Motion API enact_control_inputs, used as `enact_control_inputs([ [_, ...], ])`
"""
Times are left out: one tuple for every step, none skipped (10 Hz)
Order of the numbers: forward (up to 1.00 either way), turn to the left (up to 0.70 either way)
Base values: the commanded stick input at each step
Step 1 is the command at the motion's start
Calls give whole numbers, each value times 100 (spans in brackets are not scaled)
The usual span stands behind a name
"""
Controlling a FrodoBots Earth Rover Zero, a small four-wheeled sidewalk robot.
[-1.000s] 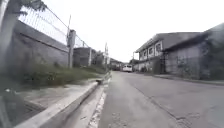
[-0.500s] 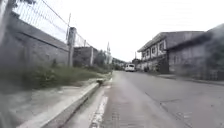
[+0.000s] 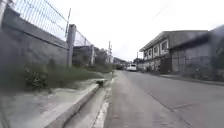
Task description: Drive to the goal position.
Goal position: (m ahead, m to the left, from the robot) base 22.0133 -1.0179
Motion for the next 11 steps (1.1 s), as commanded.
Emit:
enact_control_inputs([
  [70, 0],
  [70, 0],
  [70, 0],
  [70, 0],
  [70, 0],
  [70, 0],
  [70, 0],
  [70, -5],
  [70, -12],
  [70, -35],
  [70, -35],
])
